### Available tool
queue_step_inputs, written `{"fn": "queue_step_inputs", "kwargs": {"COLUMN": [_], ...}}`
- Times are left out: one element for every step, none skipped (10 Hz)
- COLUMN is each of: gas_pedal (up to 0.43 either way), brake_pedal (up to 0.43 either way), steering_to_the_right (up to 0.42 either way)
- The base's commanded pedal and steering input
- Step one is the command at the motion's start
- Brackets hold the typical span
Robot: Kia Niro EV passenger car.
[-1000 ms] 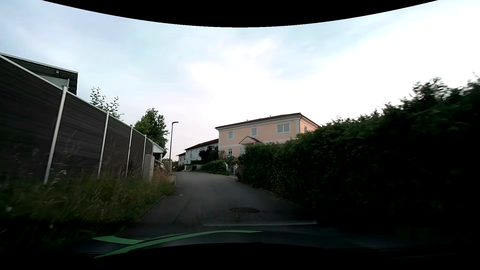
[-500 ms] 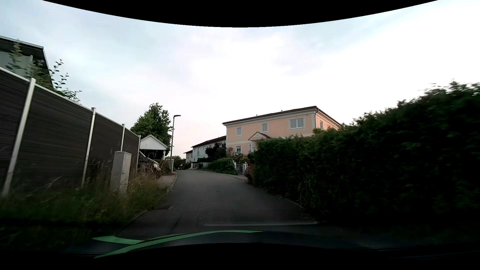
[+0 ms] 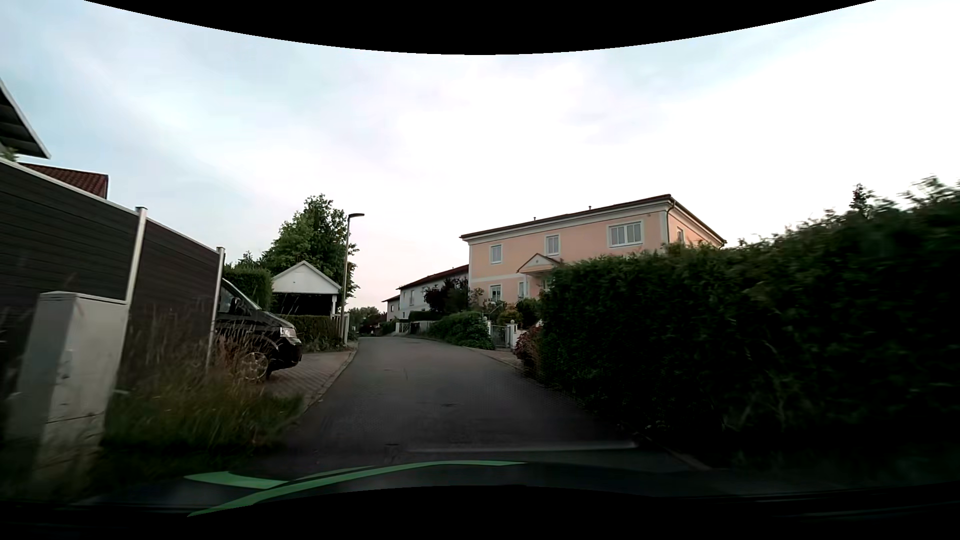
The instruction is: Follow the waypoints while adhering to traffic rules and regulations
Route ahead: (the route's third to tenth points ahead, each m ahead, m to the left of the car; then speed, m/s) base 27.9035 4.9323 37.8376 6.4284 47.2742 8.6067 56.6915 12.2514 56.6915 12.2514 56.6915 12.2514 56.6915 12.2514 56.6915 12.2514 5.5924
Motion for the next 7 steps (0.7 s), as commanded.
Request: {"fn": "queue_step_inputs", "kwargs": {"gas_pedal": [0.260,0.260,0.260,0.260,0.260,0.260,0.260], "brake_pedal": [0.000,0.000,0.000,0.000,0.000,0.000,0.000], "steering_to_the_right": [-0.060,-0.059,-0.059,-0.059,-0.059,-0.057,-0.054]}}
